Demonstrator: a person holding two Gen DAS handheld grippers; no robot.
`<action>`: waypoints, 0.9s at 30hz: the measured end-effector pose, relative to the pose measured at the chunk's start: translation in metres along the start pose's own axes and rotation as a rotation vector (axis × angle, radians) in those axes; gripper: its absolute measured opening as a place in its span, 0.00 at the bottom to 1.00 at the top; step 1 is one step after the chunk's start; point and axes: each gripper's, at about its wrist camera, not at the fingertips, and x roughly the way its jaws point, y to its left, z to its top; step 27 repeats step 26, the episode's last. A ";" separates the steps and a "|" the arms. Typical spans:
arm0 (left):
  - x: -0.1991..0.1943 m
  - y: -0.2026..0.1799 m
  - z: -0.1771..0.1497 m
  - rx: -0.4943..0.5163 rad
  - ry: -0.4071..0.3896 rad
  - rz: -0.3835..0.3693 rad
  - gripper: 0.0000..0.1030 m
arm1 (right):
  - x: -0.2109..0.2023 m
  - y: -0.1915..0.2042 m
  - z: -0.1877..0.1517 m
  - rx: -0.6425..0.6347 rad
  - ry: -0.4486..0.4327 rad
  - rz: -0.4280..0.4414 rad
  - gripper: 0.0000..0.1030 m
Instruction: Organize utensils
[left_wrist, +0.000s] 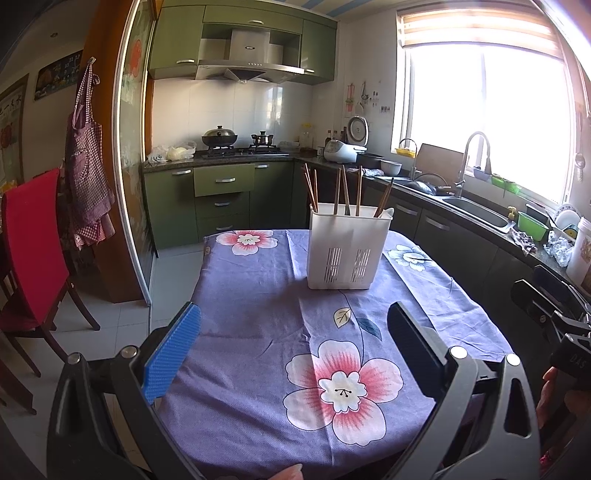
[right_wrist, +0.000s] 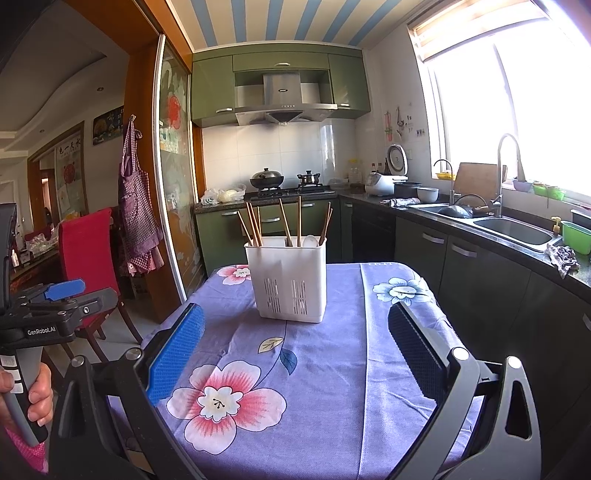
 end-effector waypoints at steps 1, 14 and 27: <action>0.000 0.000 0.000 0.000 0.001 -0.001 0.93 | 0.000 0.000 0.000 0.001 -0.001 0.001 0.95; 0.002 -0.001 0.001 0.010 -0.010 -0.005 0.93 | 0.001 0.000 0.000 0.003 0.002 0.004 0.95; 0.002 -0.001 0.000 0.020 -0.005 0.012 0.93 | 0.003 -0.002 -0.003 0.004 0.006 0.007 0.95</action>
